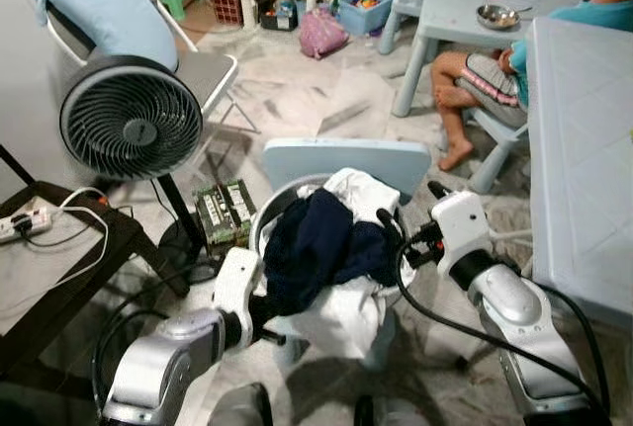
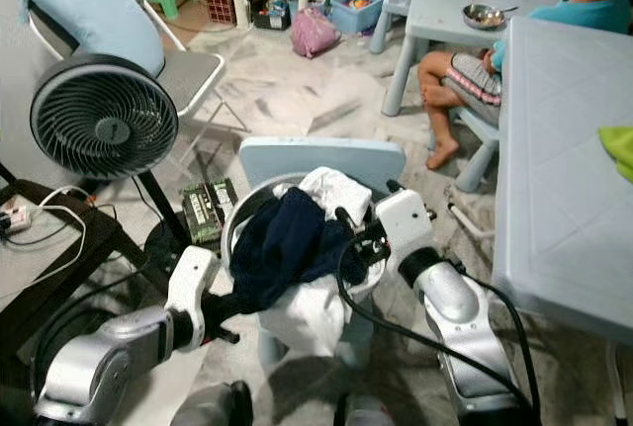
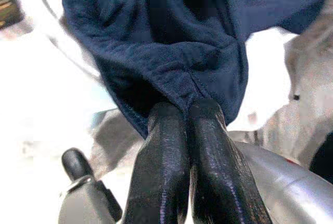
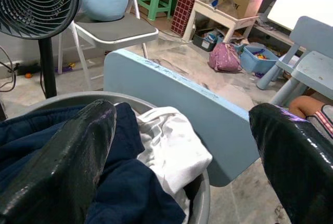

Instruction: Hang hanger

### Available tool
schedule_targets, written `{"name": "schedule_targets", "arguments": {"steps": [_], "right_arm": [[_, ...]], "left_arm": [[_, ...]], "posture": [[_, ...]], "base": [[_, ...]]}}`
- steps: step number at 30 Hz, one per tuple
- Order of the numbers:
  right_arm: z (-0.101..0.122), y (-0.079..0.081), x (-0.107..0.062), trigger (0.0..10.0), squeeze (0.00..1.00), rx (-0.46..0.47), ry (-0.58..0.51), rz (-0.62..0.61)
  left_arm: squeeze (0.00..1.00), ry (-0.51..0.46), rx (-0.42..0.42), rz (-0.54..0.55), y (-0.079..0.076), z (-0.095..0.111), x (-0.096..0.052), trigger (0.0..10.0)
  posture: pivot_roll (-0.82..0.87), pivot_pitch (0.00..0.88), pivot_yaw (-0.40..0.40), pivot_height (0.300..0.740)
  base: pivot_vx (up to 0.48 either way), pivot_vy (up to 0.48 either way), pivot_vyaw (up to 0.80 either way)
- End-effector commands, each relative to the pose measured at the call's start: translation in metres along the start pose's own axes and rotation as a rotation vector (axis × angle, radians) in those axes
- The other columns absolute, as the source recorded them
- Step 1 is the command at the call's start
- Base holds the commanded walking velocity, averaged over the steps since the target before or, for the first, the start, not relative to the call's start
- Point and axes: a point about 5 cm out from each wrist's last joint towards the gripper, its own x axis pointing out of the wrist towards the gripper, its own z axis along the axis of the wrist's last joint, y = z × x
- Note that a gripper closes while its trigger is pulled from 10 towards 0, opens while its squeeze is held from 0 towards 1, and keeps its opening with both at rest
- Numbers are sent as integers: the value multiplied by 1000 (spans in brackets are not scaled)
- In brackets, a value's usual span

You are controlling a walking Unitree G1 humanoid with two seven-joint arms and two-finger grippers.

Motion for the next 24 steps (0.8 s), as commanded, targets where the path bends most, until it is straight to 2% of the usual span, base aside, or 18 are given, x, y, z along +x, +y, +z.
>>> {"name": "schedule_targets", "arguments": {"steps": [1, 2, 3, 4, 8, 11, 13, 16, 17, 18, 19, 24], "right_arm": [[1, -1, 0, 10000, 0, -11, -7, 7], [1, -1, 0, 10000, 0, -12, -7, 7], [1, -1, 0, 10000, 0, -12, -7, 7], [1, -2, 0, 10000, 0, -14, -7, 6], [1, -3, 1, 10000, 0, -17, -7, 5], [2, -2, 2, 10000, 0, -16, -10, 9], [2, -1, 2, 10000, 0, -16, -11, 11], [2, -1, 2, 10000, 0, -15, -11, 12], [2, -1, 2, 10000, 0, -15, -11, 13], [2, -1, 3, 10000, 0, -15, -11, 14], [2, -1, 4, 10000, 0, -15, -13, 15], [1, -1, 4, 10000, 0, -15, -11, 16]], "left_arm": [[0, -15, 4, 51, 8, 6, 0, 10000], [137, -14, 0, 56, 9, 6, 0, 10000], [137, -14, 0, 56, 9, 6, 0, 10000], [1000, -7, -1, 80, 13, 4, 0, 10000], [1000, -11, 12, 106, 18, 4, 2, 10000], [1000, -52, 85, 155, 20, 12, 2, 10000], [1000, -62, 98, 164, 18, 15, 1, 10000], [1000, -133, 17, 156, 8, 22, 1, 10000], [1000, -150, -84, 136, 1, 22, 2, 10000], [1000, -141, -83, 135, -2, 19, 2, 10000], [1000, -128, -27, 150, -3, 16, 2, 10000], [1000, -114, -6, 227, 1, 9, -4, 10000]], "posture": [[-77, 81, 1, 740], [-77, 81, 1, 740], [-77, 81, 1, 740], [-78, 81, 0, 740], [-76, 84, -1, 740], [-74, 83, -2, 740], [-74, 83, -2, 740], [-69, 84, -3, 740], [-69, 84, -3, 740], [-69, 84, -3, 740], [-69, 84, -3, 740], [-58, 87, -4, 740]], "base": [[0, 0, 0], [0, 0, 0], [0, 0, 0], [0, 0, 0], [0, 0, 0], [0, 0, 0], [0, 0, 0], [0, 0, 0], [0, 0, 0], [0, 0, 0], [0, 0, 0], [0, 0, 0]]}}
